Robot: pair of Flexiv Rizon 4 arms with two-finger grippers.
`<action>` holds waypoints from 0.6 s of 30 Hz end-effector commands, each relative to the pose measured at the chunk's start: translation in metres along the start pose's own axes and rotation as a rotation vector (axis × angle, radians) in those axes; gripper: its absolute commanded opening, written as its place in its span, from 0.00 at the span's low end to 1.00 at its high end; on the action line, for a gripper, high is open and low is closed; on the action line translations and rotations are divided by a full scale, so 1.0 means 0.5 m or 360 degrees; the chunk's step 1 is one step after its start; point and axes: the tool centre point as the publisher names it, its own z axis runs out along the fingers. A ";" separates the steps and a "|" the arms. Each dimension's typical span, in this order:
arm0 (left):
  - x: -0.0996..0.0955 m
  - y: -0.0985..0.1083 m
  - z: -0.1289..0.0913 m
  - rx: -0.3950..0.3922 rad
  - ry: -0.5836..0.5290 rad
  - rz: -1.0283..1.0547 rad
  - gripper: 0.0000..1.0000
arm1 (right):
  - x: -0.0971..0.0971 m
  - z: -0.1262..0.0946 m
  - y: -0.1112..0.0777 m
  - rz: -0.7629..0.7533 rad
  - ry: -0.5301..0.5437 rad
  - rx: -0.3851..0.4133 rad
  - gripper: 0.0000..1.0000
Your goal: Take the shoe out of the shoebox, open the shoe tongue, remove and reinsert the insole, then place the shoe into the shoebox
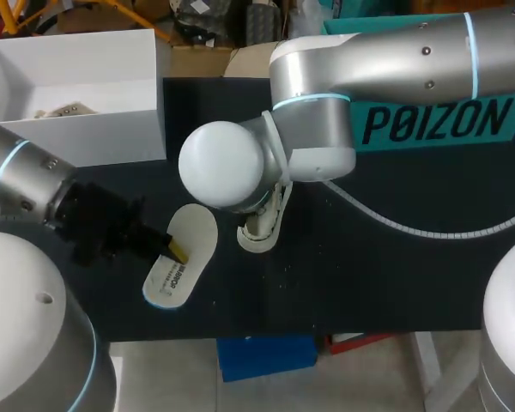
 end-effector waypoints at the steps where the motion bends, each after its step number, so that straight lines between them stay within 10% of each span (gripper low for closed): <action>1: -0.001 -0.002 -0.001 -0.0003 0.0006 0.0000 0.00 | -0.001 0.009 0.009 0.0011 -0.0012 0.0007 0.47; 18: -0.001 -0.002 -0.001 -0.0003 0.0006 0.0000 0.00 | -0.017 0.064 0.002 0.0055 -0.0033 0.0027 0.48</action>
